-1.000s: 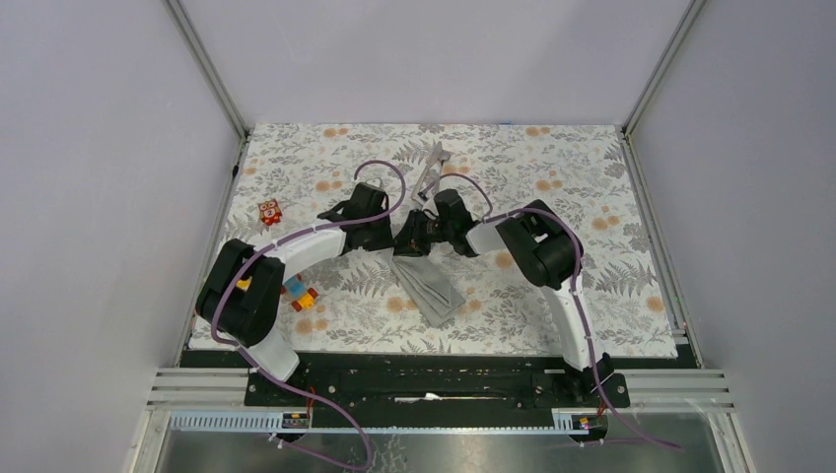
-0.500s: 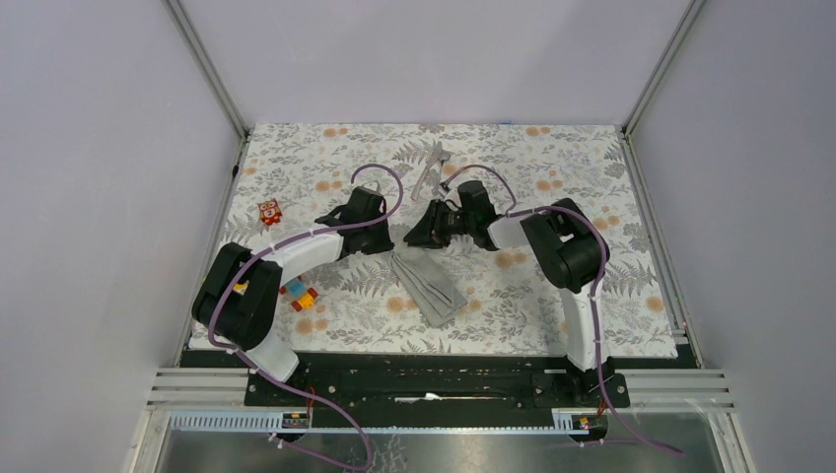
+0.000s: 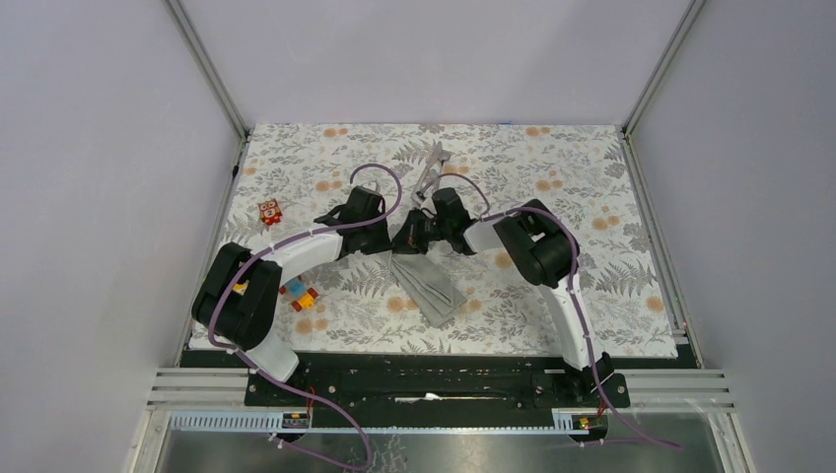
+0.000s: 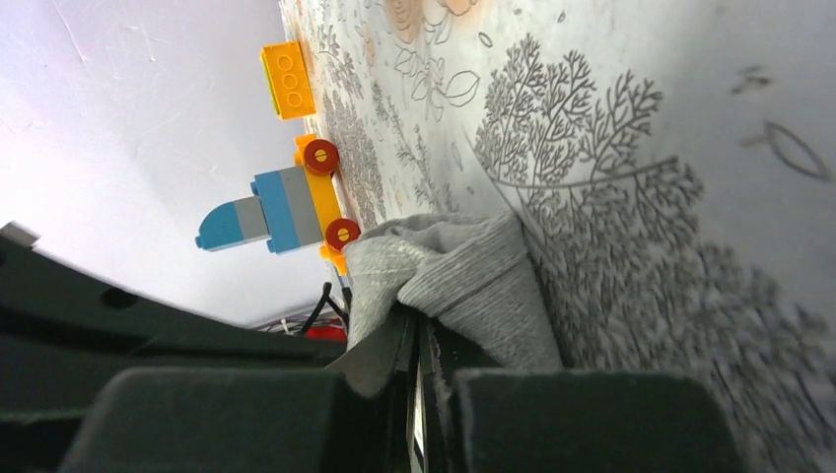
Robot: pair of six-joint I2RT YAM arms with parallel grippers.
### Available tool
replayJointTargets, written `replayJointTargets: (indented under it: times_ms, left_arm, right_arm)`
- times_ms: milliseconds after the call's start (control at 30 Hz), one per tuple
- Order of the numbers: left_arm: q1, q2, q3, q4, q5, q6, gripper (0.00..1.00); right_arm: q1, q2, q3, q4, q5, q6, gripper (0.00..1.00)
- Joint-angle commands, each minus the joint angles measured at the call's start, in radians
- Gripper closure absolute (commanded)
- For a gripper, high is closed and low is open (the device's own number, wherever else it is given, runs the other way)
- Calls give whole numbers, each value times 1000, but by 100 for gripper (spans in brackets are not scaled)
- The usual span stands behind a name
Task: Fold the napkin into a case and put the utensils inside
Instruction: Stuff the top corner of the smaller-rectangle-folded napkin into the folded napkin.
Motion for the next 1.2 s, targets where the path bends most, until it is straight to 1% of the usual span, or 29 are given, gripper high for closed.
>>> replayJointTargets:
  times_ms: [0,67,100,133,200,233,300,367,400,433,533,600,700,800,900,1033,1100,1167]
  left_arm:
    - [3,-11,12,43,37,-30,100]
    - [3,-19,11,30,32,-43,100]
    - [3,-27,3,25,26,-47,96]
    - [5,-40,-3,17,24,-50,88]
    - [17,-78,-20,7,35,-64,65]
    - [22,-106,-35,4,36,-75,59]
    - [30,-164,-59,-14,22,-95,51]
    - [43,-207,-69,-58,-9,-110,48]
    - [53,-220,-74,-72,-12,-112,49]
    - [63,-228,-81,-80,-13,-116,53]
    - [97,-207,-98,-76,-13,-133,74]
    - [102,-146,-88,-64,-13,-133,84]
    - [103,-33,-59,-34,-4,-129,93]
    - [99,50,-19,-7,11,-127,96]
    - [90,96,22,11,15,-121,96]
    - [90,122,61,8,23,-98,96]
    - [90,109,59,7,17,-89,95]
    - [91,89,51,-3,10,-79,92]
  right_arm:
    - [38,57,30,102,46,94,96]
    - [18,43,-22,139,62,101,96]
    - [9,39,-36,140,58,95,96]
    - [1,35,-43,139,50,89,96]
    - [-9,28,-56,138,33,76,95]
    - [-11,22,-62,133,29,68,94]
    - [-14,5,-74,120,33,50,92]
    - [-16,-8,-82,120,27,42,88]
    - [-17,-13,-84,118,24,39,86]
    - [-16,-21,-85,113,21,35,85]
    - [-16,-42,-90,104,24,26,83]
    - [-16,-47,-87,91,35,13,86]
    - [-3,-47,-68,31,77,-25,96]
    - [36,-15,-27,3,123,-21,99]
    - [78,10,9,-2,148,3,100]
    - [50,-68,-45,-13,165,-15,100]
    - [16,-127,-93,-52,162,-45,96]
    - [-15,-197,-123,-126,152,-98,90]
